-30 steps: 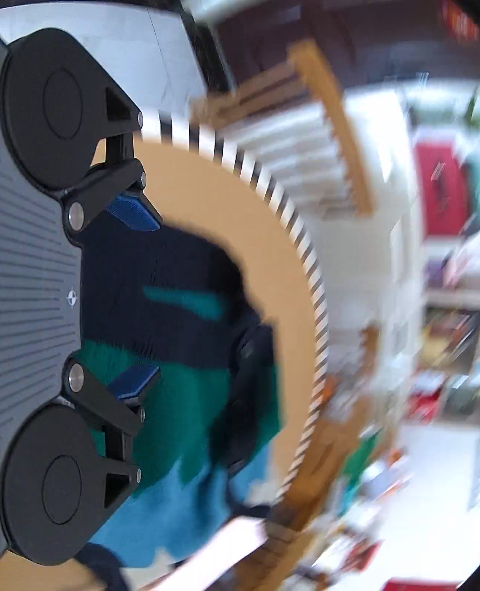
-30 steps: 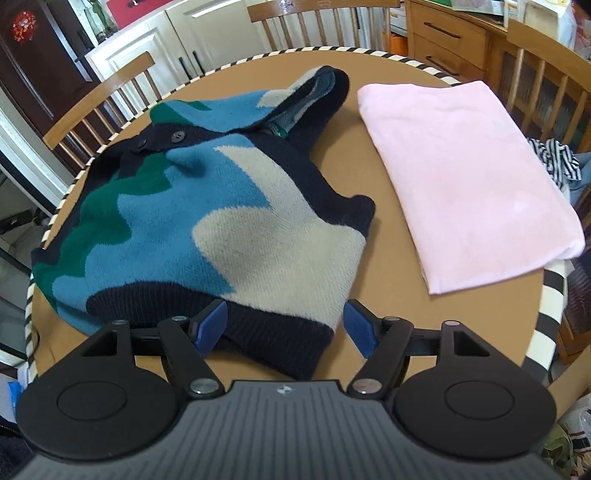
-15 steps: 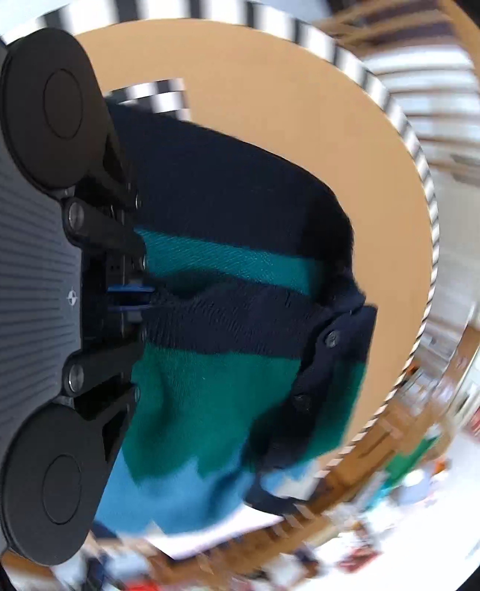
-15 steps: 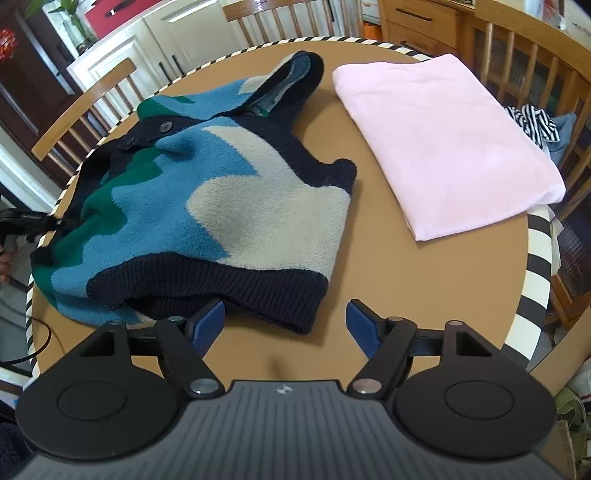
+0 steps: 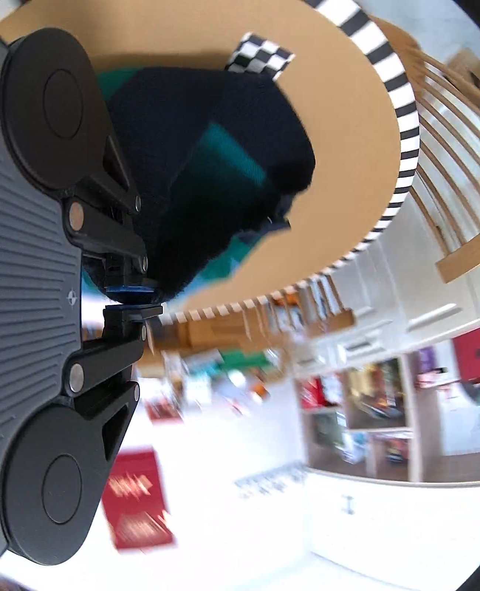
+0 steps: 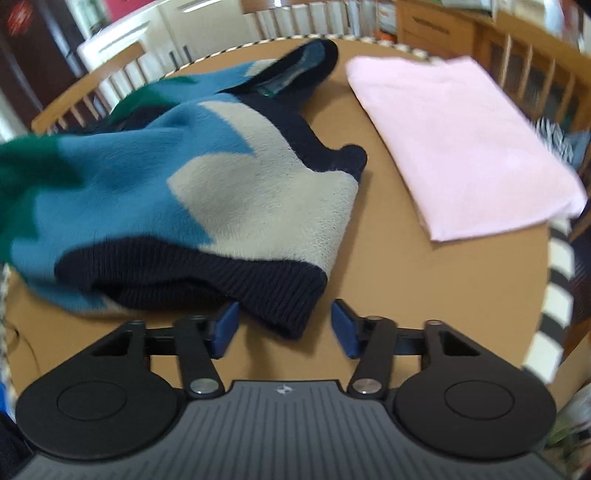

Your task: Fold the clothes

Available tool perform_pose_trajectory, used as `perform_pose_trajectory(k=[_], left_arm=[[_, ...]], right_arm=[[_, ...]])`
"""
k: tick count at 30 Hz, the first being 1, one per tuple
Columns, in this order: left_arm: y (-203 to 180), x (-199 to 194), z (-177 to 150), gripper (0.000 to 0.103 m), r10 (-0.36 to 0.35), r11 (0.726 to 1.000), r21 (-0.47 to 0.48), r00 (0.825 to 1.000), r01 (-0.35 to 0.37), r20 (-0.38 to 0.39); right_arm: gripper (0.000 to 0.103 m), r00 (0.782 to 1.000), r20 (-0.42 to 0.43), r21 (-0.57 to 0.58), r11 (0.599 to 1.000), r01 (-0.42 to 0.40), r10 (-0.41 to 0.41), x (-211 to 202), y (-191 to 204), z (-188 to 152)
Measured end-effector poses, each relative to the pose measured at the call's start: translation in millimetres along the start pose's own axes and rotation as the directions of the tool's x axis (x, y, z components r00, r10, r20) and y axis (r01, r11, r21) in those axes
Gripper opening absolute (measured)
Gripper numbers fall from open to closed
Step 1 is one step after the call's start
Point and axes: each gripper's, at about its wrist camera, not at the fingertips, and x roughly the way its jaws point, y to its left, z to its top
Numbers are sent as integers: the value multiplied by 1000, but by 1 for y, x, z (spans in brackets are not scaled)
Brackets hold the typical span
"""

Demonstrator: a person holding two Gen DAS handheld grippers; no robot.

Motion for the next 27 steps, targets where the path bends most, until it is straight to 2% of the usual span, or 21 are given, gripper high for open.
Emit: perform_pose_trajectory(k=[1,3,4,5,7,9,11,12,13,14,15,17,19,21,23,24,25,27], left_arm=[[-5,-6,-1,6,-28,999,-24,999,28,19],[-18,-17,-1,6,-84,994,-60,995,87,56],[-27,-25,-1,3,-116,991,-64,990,121,77],[-38,-41,-1,0,-161,984,-58,981,168,109],[-57,-59,4,0,-253,964,-39,950,264,184],[-83,-74,9,1,-228,973,81,953,216,201],[-95,-68,11,6,-111,978,193,983,81,149],[-92,-57,10,23,-36,974,227,994,12,100],[-88,-48,4,36,57,959,274,996,-76,75],[-83,-40,-2,39,151,933,323,987,-161,55],[-78,-31,-7,40,245,896,372,969,-242,40],[-61,-9,-11,46,331,852,440,943,-285,-31],[-46,8,-7,59,385,835,450,920,-316,-69],[-33,26,0,68,430,804,486,900,-344,-75],[-24,48,10,72,477,771,511,876,-380,-68],[-22,59,16,77,491,768,510,868,-388,-79],[-15,65,21,82,518,773,481,849,-414,-101],[0,75,31,82,568,777,421,809,-468,-150]], right_arm=[[9,1000,3,19,1000,-18,18,1,-2,3],[8,997,70,38,998,-48,45,-12,0,15],[8,988,130,51,995,-86,79,-28,1,26],[7,976,189,62,990,-124,110,-45,1,36],[6,936,303,70,976,-207,177,-79,0,60],[5,906,363,7,972,-235,217,-105,4,85],[5,909,377,-110,983,-145,176,-115,16,100],[5,913,375,-158,982,-105,159,-117,21,104],[5,925,354,-164,983,-82,137,-114,21,104],[5,938,324,-141,987,-77,120,-108,17,99],[5,950,294,-117,991,-71,103,-102,13,95],[5,972,227,-74,996,-42,58,-88,3,84],[5,987,159,-37,999,-2,8,-74,-8,70],[5,995,98,5,1000,2,-2,-60,-17,54],[5,999,54,40,999,1,-3,-49,-19,43],[6,999,37,51,999,0,-2,-46,-19,38],[6,999,36,52,999,-1,-1,-45,-17,35],[6,999,33,53,999,-2,1,-43,-13,30]])
